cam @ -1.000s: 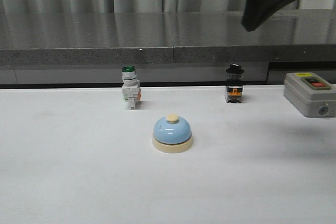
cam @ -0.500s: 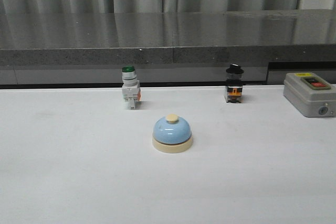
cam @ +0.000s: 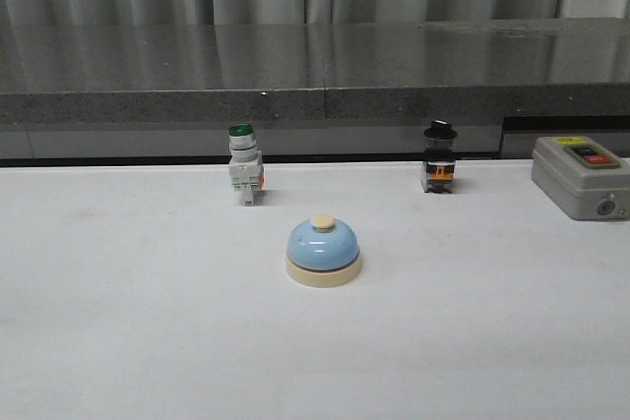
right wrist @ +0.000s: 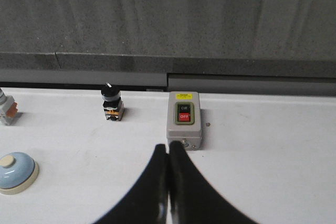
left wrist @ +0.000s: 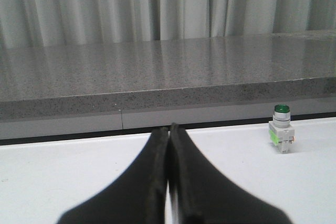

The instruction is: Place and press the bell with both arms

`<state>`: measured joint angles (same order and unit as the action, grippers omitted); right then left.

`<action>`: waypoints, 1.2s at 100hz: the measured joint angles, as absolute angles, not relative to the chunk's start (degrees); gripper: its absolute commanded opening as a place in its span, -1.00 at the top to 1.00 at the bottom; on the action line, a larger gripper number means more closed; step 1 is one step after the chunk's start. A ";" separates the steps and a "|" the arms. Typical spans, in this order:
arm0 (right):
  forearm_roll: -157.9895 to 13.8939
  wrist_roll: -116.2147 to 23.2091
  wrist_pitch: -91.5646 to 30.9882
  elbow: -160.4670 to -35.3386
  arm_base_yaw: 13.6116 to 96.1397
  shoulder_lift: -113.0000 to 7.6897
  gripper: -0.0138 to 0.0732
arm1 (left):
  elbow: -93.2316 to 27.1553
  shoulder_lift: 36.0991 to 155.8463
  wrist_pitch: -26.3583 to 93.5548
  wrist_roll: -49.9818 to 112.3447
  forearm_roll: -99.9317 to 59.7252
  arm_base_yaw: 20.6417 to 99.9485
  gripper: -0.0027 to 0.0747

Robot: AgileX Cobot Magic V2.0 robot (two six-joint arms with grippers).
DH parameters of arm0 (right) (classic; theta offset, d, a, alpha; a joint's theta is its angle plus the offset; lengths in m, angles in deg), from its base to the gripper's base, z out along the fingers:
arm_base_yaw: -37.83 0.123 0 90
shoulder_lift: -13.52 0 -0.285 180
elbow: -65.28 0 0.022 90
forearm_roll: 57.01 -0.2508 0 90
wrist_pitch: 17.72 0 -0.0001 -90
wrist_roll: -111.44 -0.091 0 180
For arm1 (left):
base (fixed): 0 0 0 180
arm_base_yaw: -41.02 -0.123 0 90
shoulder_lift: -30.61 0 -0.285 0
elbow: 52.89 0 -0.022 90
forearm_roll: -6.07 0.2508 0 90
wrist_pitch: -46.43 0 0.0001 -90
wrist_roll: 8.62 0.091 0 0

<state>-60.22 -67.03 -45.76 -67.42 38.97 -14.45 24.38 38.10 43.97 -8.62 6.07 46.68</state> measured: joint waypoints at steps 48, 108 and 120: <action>-60.22 -67.03 -45.87 -65.82 38.97 -10.31 0.82 | 24.38 38.10 43.97 -8.62 6.07 46.68 0.98; -60.22 -67.03 -41.59 -61.01 38.97 -6.98 0.82 | 24.38 38.10 43.97 -8.62 6.07 46.68 0.98; -60.22 -67.03 -37.76 -55.80 39.09 -3.36 0.82 | 24.38 38.10 43.97 -8.62 6.07 46.68 0.98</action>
